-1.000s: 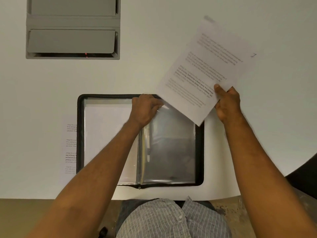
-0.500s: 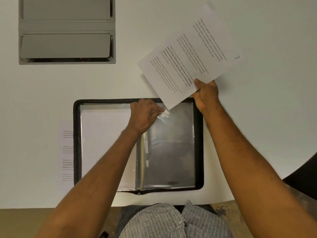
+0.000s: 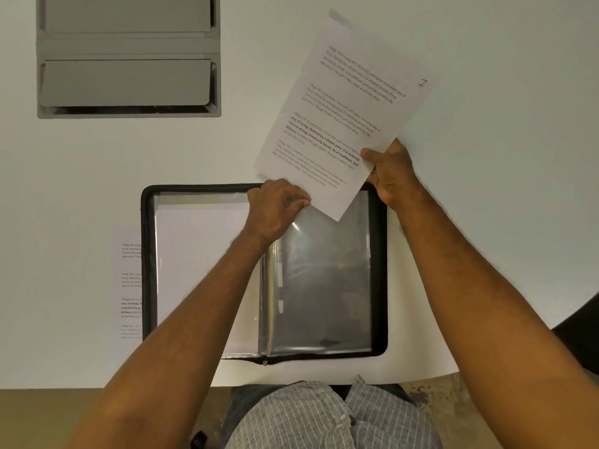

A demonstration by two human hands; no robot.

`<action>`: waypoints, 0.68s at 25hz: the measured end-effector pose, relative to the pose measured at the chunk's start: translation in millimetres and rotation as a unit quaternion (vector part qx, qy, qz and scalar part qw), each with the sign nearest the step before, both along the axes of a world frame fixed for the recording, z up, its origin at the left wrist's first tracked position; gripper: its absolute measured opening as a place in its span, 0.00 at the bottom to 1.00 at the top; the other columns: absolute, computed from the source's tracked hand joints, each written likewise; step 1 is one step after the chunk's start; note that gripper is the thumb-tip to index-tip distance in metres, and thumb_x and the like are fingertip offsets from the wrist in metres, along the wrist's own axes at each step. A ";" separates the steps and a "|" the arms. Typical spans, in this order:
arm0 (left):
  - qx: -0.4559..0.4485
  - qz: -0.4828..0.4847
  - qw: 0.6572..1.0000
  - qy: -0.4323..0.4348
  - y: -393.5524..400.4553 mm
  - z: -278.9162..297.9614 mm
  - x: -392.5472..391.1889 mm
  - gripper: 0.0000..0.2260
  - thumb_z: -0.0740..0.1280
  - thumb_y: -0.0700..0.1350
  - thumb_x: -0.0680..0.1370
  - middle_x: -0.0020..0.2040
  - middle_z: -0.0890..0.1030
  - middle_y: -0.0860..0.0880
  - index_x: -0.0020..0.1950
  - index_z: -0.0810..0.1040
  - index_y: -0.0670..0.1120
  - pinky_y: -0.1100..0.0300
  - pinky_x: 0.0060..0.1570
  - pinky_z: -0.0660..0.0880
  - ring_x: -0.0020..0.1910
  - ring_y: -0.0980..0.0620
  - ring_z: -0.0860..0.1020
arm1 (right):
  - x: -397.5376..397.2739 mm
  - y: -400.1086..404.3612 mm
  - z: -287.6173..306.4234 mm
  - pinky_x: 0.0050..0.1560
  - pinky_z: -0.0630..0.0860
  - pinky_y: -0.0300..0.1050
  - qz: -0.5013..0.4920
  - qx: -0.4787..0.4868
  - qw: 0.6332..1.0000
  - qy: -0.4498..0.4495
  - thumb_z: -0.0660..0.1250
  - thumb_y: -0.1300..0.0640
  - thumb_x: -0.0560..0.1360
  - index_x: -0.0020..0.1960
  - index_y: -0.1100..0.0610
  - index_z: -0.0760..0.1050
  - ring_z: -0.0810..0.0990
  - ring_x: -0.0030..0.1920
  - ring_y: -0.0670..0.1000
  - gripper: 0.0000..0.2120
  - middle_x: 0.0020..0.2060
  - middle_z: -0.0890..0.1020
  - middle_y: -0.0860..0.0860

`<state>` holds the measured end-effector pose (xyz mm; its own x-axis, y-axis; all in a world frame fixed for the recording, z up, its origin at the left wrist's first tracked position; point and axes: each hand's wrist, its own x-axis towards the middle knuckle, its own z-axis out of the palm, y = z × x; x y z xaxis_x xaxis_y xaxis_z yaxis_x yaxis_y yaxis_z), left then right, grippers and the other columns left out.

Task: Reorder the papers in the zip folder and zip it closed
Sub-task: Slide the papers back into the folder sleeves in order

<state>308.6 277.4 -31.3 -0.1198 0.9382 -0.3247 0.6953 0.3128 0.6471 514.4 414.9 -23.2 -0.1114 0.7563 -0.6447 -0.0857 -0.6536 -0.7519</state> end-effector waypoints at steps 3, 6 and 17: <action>-0.028 -0.026 0.998 0.042 3.7 1.7 -2.4 0.04 0.70 0.52 0.80 0.50 0.81 0.55 0.51 0.85 0.57 0.52 0.52 0.57 0.57 0.51 0.74 | 5.6 4.6 -1.1 0.51 0.84 0.48 0.062 0.008 0.997 -0.052 0.66 0.71 0.80 0.71 0.57 0.73 0.84 0.55 0.51 0.22 0.55 0.83 0.49; -0.048 -0.042 0.993 0.097 4.7 1.4 -9.0 0.04 0.69 0.51 0.80 0.49 0.78 0.56 0.50 0.84 0.57 0.51 0.53 0.56 0.57 0.49 0.74 | 8.2 11.0 -0.5 0.53 0.84 0.54 0.103 0.014 0.992 -0.077 0.67 0.69 0.80 0.70 0.56 0.73 0.83 0.58 0.54 0.20 0.57 0.83 0.51; -0.032 0.096 0.991 0.084 0.8 -4.1 -16.0 0.04 0.75 0.49 0.75 0.65 0.74 0.50 0.49 0.86 0.52 0.55 0.58 0.58 0.66 0.45 0.69 | 15.9 26.5 1.5 0.49 0.85 0.51 0.120 -0.014 0.991 -0.057 0.68 0.69 0.80 0.71 0.55 0.72 0.84 0.57 0.52 0.22 0.58 0.83 0.51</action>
